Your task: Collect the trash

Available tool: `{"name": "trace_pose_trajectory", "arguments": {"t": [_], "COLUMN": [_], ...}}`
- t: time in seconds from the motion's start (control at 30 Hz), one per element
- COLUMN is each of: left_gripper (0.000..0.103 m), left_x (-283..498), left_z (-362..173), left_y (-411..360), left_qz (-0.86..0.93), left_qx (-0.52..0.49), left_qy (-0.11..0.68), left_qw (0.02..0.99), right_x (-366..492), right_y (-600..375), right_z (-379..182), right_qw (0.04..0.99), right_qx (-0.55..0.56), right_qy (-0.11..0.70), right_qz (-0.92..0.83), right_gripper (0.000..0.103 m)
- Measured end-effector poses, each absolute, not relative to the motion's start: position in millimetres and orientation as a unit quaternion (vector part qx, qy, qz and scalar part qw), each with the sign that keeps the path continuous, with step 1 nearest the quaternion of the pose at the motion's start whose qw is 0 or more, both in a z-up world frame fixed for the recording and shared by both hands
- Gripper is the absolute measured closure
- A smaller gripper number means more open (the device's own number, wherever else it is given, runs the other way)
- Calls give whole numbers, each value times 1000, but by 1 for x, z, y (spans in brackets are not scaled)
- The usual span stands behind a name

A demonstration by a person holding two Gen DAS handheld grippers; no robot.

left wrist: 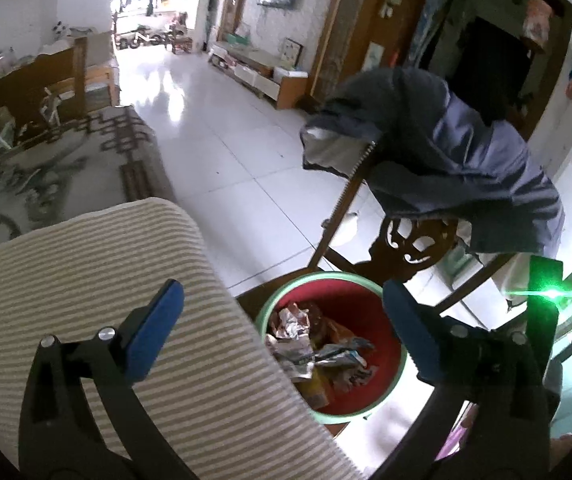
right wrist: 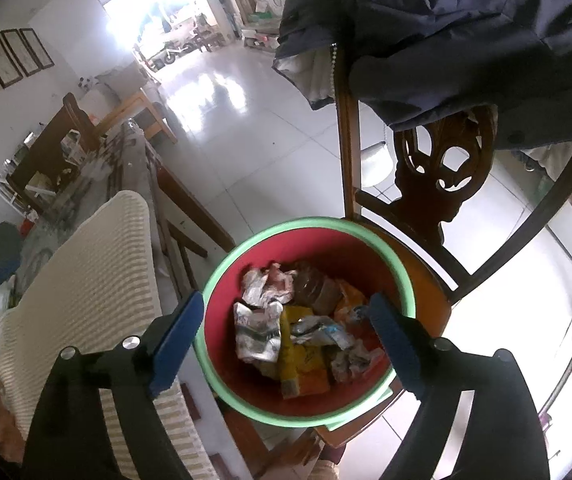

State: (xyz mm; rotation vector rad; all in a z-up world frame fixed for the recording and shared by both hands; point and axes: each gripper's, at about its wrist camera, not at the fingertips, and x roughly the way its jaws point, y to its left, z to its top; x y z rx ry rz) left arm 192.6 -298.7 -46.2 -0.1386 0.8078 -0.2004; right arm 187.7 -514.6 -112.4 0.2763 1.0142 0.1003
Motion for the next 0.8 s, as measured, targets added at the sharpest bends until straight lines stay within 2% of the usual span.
{"name": "trace_pose_trajectory", "arguments": {"t": [0.13,0.37,0.47,0.53,0.7,0.8], "left_gripper": [6,6,6,6,5,5], "left_x": [176,139,122,108,78,66], "left_z": [-44,-20,-4,8,32,40], "left_y": [-271,-219,-197,-178,-136,-111], "left_qz": [-81,-80,-82,-74,-45,-40], "left_qx": [-77,-82,-64,-57,-48,-53], "left_qy": [384,334,304,282,222,214], "left_qw": [917,935,947,955,973,975], "right_x": [176,145,126,114,66,50], "right_y": [-496,-445,-413,-399,-354,-331], "right_z": [-106,-74,-38,-18,30,39], "right_qw": [868,892,922,939,982,988], "right_qx": [133,123,106,103,84,75], "right_qy": [476,432,370,327,168,134], "right_qz": [45,48,44,37,-19,-31], "right_gripper": [13,12,12,7,7,7]}}
